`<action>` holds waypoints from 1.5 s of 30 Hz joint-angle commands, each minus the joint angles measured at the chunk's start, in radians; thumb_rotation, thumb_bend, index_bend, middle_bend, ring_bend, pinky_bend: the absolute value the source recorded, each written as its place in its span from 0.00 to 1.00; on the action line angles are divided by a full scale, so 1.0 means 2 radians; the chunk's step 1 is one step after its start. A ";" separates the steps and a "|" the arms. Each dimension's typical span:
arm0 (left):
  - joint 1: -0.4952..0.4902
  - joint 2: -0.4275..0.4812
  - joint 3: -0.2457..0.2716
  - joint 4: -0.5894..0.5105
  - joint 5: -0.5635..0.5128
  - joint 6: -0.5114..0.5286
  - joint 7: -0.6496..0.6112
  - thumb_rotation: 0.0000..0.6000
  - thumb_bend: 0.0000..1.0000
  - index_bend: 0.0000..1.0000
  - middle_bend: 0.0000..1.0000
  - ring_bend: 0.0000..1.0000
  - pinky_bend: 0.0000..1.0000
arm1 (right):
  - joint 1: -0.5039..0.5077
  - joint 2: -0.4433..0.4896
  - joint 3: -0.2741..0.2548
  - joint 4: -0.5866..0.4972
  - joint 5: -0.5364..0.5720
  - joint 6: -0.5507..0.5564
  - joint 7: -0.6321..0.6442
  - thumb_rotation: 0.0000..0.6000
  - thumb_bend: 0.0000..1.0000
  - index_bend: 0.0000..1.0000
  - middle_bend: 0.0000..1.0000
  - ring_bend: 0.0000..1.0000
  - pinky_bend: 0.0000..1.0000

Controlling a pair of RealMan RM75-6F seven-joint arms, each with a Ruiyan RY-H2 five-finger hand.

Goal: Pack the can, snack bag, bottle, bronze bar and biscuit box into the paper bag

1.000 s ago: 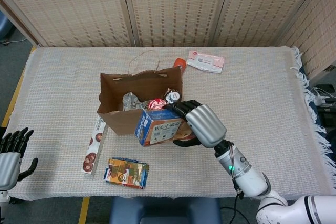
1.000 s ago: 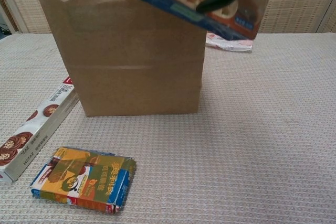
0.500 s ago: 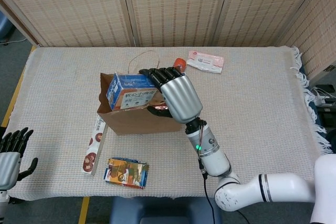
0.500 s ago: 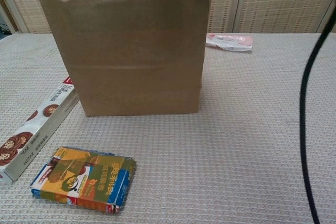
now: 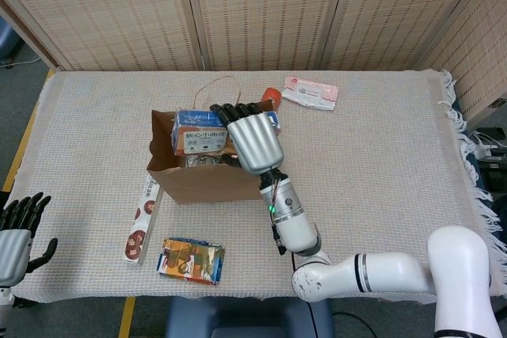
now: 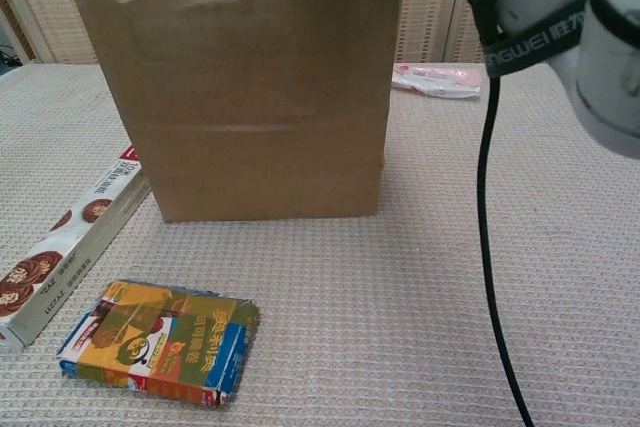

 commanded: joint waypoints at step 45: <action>0.004 -0.007 -0.002 -0.003 -0.003 0.008 0.028 1.00 0.40 0.04 0.00 0.00 0.00 | -0.472 0.183 -0.327 0.080 -0.348 0.253 0.301 1.00 0.08 0.00 0.03 0.00 0.09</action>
